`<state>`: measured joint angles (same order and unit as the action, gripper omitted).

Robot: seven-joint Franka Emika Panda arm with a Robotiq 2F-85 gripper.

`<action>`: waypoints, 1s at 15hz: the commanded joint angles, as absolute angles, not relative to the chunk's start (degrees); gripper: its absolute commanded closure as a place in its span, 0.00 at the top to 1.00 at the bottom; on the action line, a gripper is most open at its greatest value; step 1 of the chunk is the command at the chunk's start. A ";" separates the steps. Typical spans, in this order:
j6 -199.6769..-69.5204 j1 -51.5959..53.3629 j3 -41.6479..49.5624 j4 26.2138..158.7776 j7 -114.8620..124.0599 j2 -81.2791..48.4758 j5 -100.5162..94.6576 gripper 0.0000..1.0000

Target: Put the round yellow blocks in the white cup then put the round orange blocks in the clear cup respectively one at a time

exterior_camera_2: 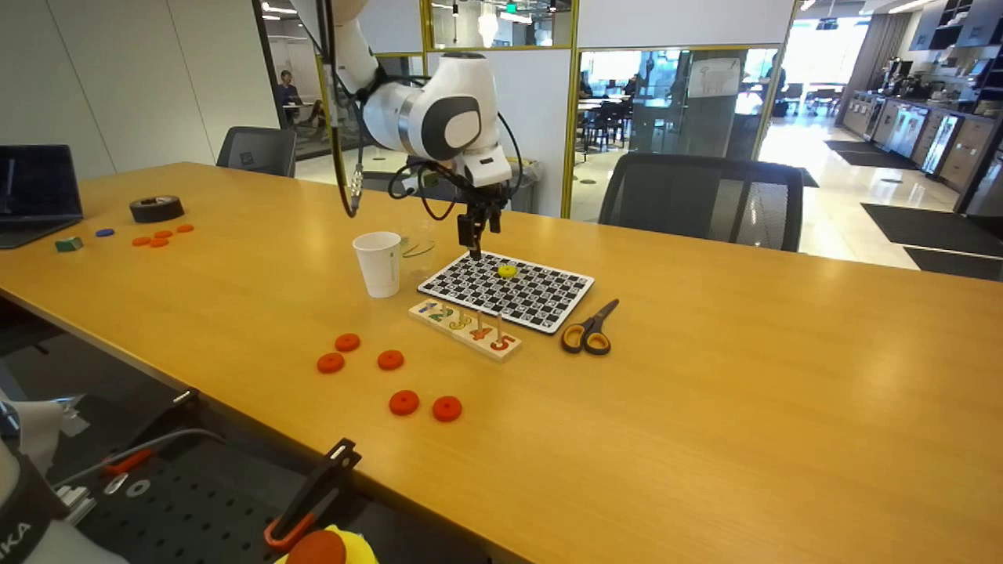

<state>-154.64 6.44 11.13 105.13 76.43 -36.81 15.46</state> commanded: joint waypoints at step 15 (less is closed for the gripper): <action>-139.56 4.92 13.29 83.90 95.31 -50.98 7.54 1.00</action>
<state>-141.80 6.18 13.79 88.21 93.67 -48.61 9.16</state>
